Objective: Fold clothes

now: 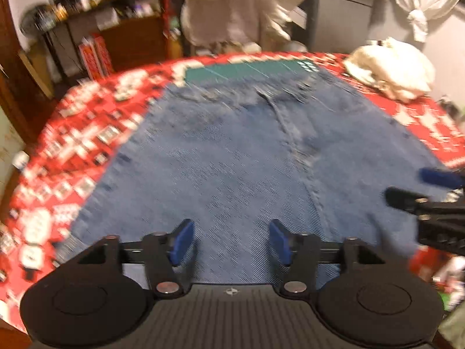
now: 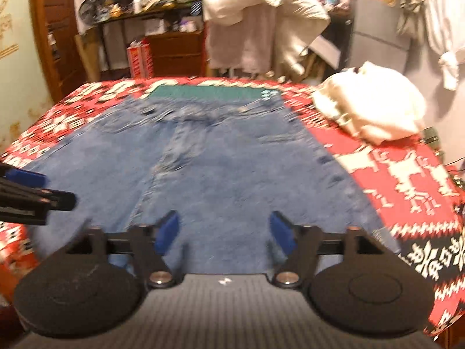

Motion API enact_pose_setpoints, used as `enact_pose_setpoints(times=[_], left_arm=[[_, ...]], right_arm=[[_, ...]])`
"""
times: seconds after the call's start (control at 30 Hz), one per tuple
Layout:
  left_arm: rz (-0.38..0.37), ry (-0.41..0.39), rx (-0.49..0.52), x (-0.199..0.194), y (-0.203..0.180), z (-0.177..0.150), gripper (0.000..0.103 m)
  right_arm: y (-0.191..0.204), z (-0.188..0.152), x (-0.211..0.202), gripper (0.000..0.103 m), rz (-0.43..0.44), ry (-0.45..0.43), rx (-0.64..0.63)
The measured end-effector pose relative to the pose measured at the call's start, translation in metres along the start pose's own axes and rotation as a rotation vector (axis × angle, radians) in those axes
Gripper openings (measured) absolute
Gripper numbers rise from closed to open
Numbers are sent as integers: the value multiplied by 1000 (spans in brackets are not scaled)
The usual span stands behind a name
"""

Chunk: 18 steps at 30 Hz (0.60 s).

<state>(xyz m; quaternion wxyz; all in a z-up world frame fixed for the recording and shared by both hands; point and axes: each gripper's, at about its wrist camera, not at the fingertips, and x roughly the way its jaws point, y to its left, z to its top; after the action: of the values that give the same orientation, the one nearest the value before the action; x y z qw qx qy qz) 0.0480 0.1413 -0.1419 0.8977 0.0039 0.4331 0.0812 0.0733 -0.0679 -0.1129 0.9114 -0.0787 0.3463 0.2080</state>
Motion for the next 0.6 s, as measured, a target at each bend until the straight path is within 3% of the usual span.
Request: enact_pose_setpoints(times=[0.1,0.27,0.43,0.5,0.6], left_arm=[[49,-2,19,10,2,3,78],[77,27,43,29,0,4,80],[106,25,46,40,-1,4,91],[112,27,27,43,2,5,101],[94,35,-17,47,9,4,103]], right_arm=[[-7,1,13,91,-20,-8,-13],[-17,1,28,102,-25,-28,-11],[-20,-1,44,102,-39,-25,-10],[-21,-3,51,102,-42,-11,-6],[-22,-7,58,102,-41,16,-2]])
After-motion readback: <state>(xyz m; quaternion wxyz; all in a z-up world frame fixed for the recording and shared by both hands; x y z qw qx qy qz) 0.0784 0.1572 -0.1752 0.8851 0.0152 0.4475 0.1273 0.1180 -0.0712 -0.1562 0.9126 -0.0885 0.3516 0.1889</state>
